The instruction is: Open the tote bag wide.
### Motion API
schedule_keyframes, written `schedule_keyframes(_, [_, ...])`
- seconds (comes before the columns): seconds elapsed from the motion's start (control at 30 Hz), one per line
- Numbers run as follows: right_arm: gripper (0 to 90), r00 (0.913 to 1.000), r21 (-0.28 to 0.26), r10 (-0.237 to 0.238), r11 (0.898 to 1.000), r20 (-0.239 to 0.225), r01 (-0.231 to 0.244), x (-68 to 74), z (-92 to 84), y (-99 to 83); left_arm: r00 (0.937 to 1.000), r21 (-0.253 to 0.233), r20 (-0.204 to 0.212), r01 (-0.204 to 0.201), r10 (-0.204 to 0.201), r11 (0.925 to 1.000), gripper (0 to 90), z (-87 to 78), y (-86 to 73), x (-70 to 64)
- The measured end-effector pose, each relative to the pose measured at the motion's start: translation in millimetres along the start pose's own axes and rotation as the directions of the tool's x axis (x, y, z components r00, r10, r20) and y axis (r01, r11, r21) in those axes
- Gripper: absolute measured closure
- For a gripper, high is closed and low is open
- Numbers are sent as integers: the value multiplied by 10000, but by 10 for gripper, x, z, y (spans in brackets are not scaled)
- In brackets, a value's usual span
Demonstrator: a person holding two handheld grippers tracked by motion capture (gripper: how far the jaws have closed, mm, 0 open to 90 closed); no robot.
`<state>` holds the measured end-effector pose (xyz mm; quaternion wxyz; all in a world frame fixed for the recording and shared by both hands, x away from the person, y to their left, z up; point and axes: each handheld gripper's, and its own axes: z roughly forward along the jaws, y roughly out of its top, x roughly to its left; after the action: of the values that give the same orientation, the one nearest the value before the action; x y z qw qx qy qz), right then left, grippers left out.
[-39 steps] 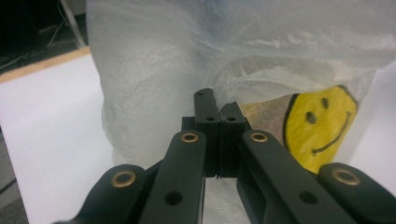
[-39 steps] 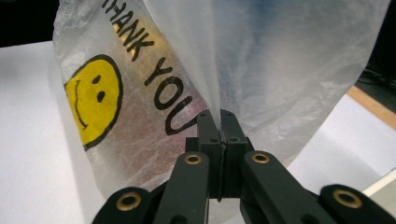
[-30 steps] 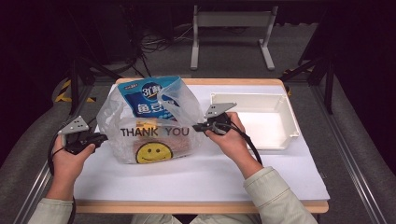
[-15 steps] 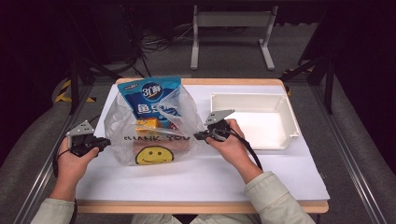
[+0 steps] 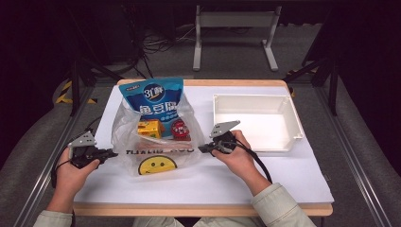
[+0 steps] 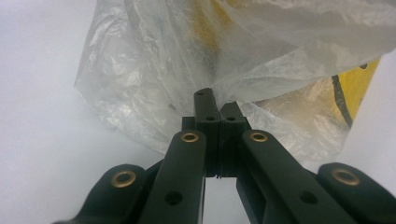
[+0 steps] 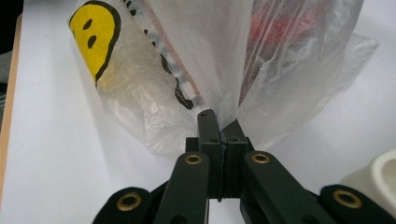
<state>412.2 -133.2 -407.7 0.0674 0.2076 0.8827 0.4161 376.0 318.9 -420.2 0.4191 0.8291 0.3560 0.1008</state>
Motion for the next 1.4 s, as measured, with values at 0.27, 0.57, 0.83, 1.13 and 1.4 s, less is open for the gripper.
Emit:
schedule_keyframes(0.27, [900, 9993, 468, 86, 9989, -363, -69, 12, 53, -88, 9990, 387, 440, -31, 14, 9992, 899, 16, -70, -14])
schedule_keyframes(0.57, [900, 9987, 944, 326, 9951, -404, -287, 10, 131, -209, 9983, 1089, 571, 46, -108, 9940, 899, 153, -131, 19])
schedule_keyframes(0.83, [900, 9986, 1074, 447, 9933, -274, -415, -10, 158, -233, 9981, 1482, 569, 132, -218, 9889, 899, 236, -156, 25])
schedule_keyframes(1.13, [900, 9988, 1257, 447, 9912, -200, -418, 1, 168, -231, 9994, 191, 327, -109, 103, 9998, 449, -72, -10, -79])
schedule_keyframes(1.4, [900, 9987, 1273, 453, 9910, -230, -420, 4, 173, -229, 9996, -1113, -81, -262, 255, 9934, 221, -313, 172, -206])
